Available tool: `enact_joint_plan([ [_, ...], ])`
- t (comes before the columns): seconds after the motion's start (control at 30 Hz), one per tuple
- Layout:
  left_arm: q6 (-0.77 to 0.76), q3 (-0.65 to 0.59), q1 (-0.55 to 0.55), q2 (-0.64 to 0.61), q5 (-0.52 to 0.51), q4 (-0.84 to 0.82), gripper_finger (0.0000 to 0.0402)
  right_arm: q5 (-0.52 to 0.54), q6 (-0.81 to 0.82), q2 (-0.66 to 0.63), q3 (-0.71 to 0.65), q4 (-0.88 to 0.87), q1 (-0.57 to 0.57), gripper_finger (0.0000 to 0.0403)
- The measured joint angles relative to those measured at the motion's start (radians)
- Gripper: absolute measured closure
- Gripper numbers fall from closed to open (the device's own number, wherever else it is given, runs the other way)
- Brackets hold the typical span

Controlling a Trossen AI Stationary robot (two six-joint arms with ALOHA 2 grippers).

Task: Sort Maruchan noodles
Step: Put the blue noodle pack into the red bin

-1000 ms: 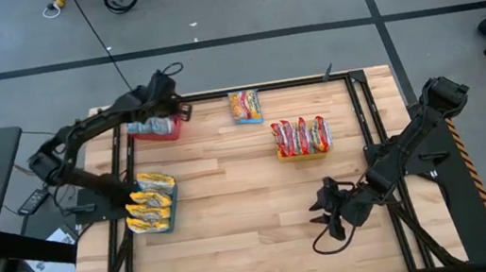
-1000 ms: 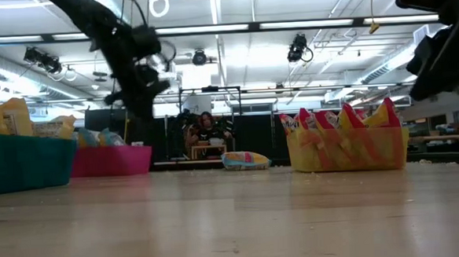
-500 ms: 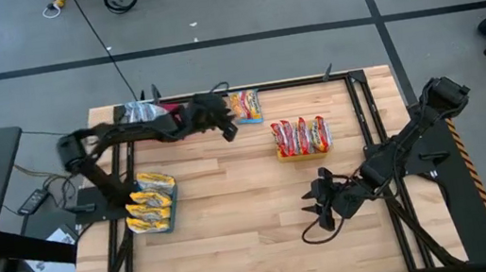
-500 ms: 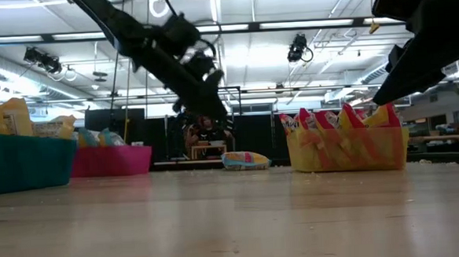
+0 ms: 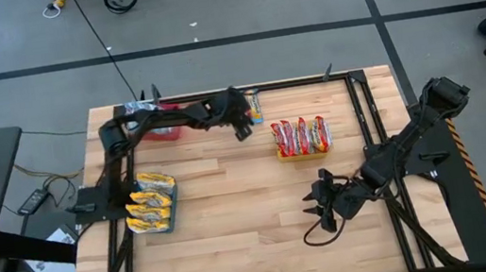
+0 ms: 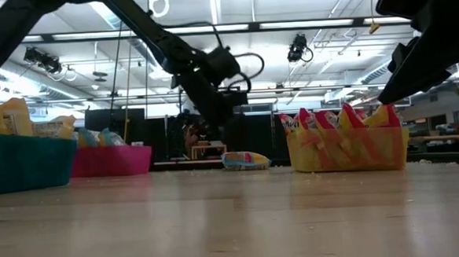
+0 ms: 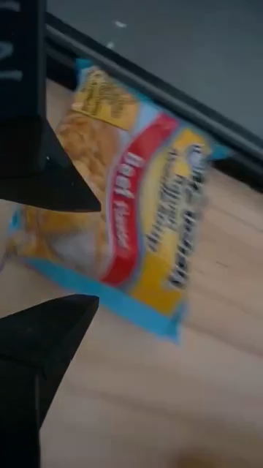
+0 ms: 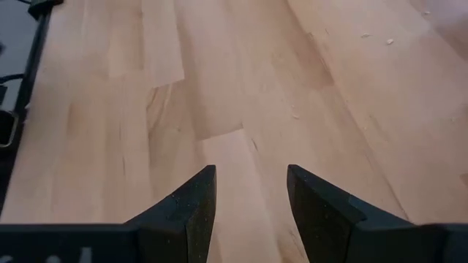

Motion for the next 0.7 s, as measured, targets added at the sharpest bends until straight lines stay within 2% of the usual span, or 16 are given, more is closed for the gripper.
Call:
enact_joint_plan([
  [0.2, 0.003, 0.009, 0.01, 0.025, 0.015, -0.09, 0.0217, -0.002, 0.003, 0.0, 0.0, 0.002, 0.026, 0.0229],
  [0.27, 0.026, 0.011, 0.001, 0.016, 0.064, -0.139, 0.0218, -0.017, 0.016, 0.0, 0.0, 0.001, 0.037, 0.0229],
  [0.33, 0.042, 0.011, -0.021, -0.006, 0.111, -0.228, 0.0219, -0.027, 0.026, 0.0, 0.0, 0.0, 0.047, 0.0229],
  [0.4, 0.066, 0.012, -0.065, -0.028, 0.114, -0.326, 0.0219, -0.027, 0.026, 0.0, 0.0, 0.001, 0.058, 0.0229],
  [0.47, 0.087, 0.01, -0.117, -0.058, 0.085, -0.45, 0.0219, -0.027, 0.026, 0.0, 0.0, 0.001, 0.065, 0.0229],
  [0.57, 0.084, 0.003, -0.202, -0.104, -0.01, -0.62, 0.0219, -0.027, 0.026, 0.0, 0.0, 0.001, 0.072, 0.0229],
  [0.7, -0.112, 0.005, -0.3, -0.199, -0.086, -0.724, 0.0219, -0.025, 0.024, 0.0, 0.0, -0.001, 0.074, 0.0229],
])
